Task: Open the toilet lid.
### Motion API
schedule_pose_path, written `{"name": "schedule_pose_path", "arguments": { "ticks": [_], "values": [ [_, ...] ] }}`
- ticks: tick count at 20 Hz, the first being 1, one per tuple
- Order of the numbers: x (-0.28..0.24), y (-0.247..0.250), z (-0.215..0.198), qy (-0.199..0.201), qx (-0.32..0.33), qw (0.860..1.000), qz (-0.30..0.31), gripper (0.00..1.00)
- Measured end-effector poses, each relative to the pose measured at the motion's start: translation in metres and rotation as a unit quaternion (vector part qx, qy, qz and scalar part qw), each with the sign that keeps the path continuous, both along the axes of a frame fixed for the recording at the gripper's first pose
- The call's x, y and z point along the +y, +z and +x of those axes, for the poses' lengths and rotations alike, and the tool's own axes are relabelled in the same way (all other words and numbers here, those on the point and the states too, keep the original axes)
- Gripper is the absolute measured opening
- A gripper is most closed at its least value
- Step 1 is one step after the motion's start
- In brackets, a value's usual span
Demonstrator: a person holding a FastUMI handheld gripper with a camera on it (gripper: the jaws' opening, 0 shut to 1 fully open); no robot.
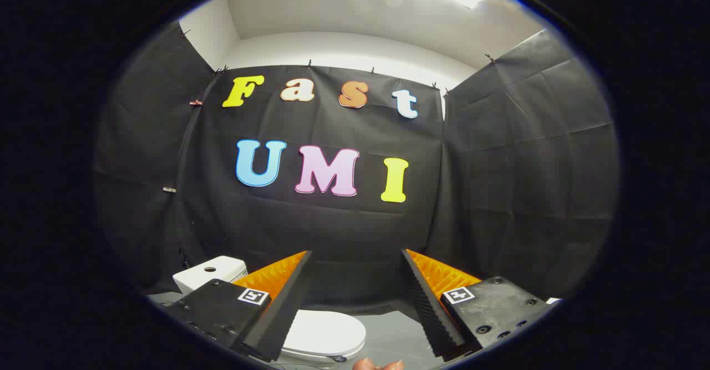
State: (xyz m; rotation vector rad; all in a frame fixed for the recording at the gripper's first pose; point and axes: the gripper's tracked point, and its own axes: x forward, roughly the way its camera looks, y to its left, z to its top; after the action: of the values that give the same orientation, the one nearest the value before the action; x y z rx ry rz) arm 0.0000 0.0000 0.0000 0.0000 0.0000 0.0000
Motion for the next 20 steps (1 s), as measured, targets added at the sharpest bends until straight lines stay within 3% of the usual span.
{"name": "schedule_pose_path", "arguments": {
  "ticks": [20],
  "values": [
    [0.0017,0.0036,-0.0013,0.002,-0.013,1.000,0.003,0.98]
  ]
}}
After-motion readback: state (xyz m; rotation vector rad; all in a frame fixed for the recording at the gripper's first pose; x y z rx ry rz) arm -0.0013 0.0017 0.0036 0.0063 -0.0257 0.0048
